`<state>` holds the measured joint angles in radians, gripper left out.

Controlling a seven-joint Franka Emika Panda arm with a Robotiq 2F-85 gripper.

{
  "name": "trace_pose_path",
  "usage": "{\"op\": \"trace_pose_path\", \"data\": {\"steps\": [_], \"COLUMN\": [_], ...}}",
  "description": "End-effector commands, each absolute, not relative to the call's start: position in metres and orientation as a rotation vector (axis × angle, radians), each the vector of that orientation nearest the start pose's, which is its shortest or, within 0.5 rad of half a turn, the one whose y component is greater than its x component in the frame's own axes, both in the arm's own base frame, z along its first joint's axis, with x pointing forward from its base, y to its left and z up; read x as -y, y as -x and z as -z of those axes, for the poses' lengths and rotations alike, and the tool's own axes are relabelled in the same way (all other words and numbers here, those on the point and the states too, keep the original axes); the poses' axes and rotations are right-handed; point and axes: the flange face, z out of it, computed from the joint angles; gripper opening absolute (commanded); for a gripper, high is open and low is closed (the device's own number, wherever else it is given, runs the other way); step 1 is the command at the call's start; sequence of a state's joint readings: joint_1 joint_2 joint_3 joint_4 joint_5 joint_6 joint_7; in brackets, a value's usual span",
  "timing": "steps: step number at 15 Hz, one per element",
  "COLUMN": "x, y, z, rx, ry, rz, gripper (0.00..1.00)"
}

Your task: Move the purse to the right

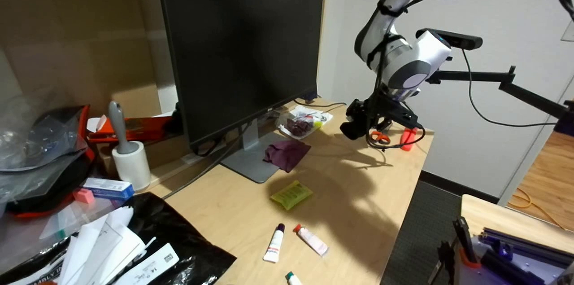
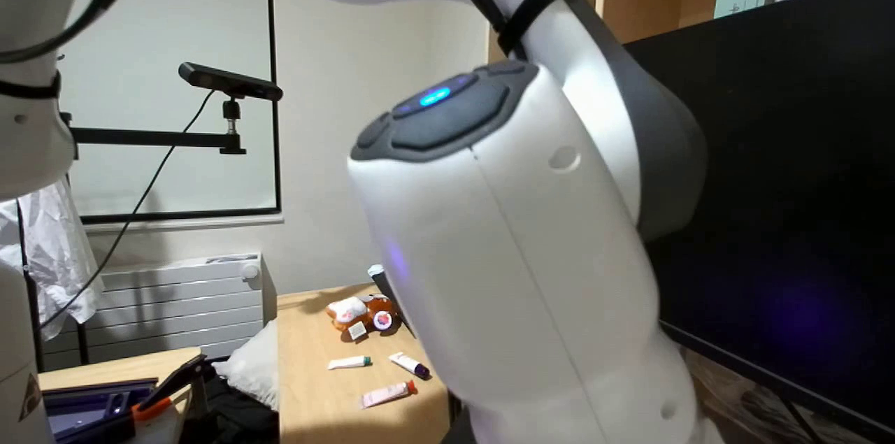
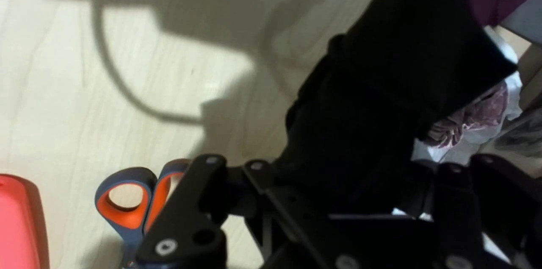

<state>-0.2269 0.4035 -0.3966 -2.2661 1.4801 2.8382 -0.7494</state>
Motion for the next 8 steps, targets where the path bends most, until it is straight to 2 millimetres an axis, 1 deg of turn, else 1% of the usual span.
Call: {"op": "trace_pose_path", "data": {"steps": [1,3,5,7,8], "x": [0.347,0.336,0.324,0.312,0.304], "y": [-0.383,-0.382,-0.381,-0.382,-0.384], "z": [-0.163,-0.148,-0.139,-0.140,-0.148], "rx": [-1.504,-1.373,-1.246,-1.112,-1.028], "ry": [2.467,2.553,2.648,2.756,2.795], "rz": [0.480,0.378,0.283,0.218,0.197], "gripper": [0.05,0.05,0.05,0.05,0.05]}}
